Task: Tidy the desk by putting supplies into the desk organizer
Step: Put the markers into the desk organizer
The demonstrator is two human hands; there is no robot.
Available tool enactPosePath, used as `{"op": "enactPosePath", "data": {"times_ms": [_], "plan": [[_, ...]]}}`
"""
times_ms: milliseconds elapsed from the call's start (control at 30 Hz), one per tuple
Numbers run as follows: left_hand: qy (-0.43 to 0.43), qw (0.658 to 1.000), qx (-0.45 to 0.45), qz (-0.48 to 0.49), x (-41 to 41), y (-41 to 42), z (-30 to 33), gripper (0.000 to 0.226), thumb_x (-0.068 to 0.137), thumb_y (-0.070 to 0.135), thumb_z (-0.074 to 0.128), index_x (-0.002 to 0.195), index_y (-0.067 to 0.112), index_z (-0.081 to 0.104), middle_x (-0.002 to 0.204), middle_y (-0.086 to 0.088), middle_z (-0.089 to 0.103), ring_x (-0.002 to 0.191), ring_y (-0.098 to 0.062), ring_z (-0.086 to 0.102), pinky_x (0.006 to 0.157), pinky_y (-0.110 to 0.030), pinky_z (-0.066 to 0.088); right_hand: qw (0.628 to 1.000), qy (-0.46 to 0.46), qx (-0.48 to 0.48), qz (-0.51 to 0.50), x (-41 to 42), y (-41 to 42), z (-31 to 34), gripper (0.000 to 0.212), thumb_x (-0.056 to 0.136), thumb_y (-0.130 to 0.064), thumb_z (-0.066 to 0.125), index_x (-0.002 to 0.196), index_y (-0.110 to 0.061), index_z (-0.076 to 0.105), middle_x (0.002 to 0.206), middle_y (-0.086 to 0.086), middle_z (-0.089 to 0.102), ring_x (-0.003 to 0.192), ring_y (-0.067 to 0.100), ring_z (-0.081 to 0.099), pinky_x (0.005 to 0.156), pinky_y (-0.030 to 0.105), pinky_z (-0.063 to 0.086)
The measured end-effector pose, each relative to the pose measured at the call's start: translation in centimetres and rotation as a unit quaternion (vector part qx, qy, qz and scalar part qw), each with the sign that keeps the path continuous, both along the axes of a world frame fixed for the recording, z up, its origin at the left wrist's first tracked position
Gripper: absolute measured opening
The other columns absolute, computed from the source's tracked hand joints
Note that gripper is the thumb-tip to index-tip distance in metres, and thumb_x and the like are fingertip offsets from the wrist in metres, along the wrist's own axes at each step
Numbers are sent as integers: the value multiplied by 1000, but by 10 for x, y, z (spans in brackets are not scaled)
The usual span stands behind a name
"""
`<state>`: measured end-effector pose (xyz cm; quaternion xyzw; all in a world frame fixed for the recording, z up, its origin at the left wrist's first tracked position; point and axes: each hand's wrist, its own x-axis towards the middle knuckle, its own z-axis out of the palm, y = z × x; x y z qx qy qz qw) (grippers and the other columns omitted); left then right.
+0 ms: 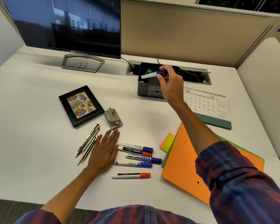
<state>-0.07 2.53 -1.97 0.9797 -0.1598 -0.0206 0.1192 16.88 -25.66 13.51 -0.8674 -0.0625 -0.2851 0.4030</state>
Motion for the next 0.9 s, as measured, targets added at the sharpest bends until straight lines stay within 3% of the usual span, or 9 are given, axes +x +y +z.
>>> {"op": "enactPosePath", "data": {"times_ms": [133, 233, 433, 600, 700, 900], "plan": [[0, 1000, 7, 1, -1, 0, 0, 59, 101, 45, 7, 153, 23, 21, 160, 6, 19, 148, -12, 12, 118, -40, 9, 996, -3, -73, -49, 32, 1, 11, 24, 92, -27, 61, 115, -20, 59, 87, -1, 73, 77, 16, 67, 69, 25, 50], [-1, 1000, 5, 3, -1, -1, 1, 59, 101, 46, 6, 153, 23, 20, 160, 7, 19, 148, -12, 11, 118, -40, 9, 993, 11, -104, -49, 48, 6, 11, 24, 91, -27, 61, 114, -21, 54, 84, 2, 72, 76, 22, 67, 68, 38, 55], [-2, 1000, -5, 5, -1, -1, 1, 58, 101, 45, 9, 154, 23, 20, 160, 7, 17, 148, -11, 8, 119, -41, 8, 985, 57, -152, -63, 62, 22, 4, 30, 90, -27, 65, 114, -18, 48, 84, 3, 71, 76, 25, 67, 68, 39, 56], [0, 1000, -4, 5, -1, -2, 1, 57, 101, 43, 14, 154, 24, 18, 160, 8, 15, 148, -10, 6, 119, -41, 8, 989, 89, -113, -45, 66, 27, -3, 26, 90, -29, 66, 111, -16, 61, 95, 5, 72, 87, 21, 68, 78, 38, 57], [-1, 1000, -8, 6, -2, -1, 1, 56, 101, 42, 16, 154, 24, 18, 160, 9, 14, 149, -9, 5, 119, -41, 7, 985, 116, -129, -24, 66, 25, -5, 30, 97, -32, 56, 120, -17, 67, 105, 4, 73, 95, 21, 68, 86, 38, 55], [0, 1000, -10, 6, -2, -1, 1, 57, 101, 43, 15, 154, 23, 18, 160, 7, 15, 149, -9, 5, 119, -41, 7, 966, 138, -220, -2, 51, 17, -8, 40, 101, -25, 43, 140, -19, 49, 135, 3, 58, 116, 25, 59, 91, 40, 49]]}}
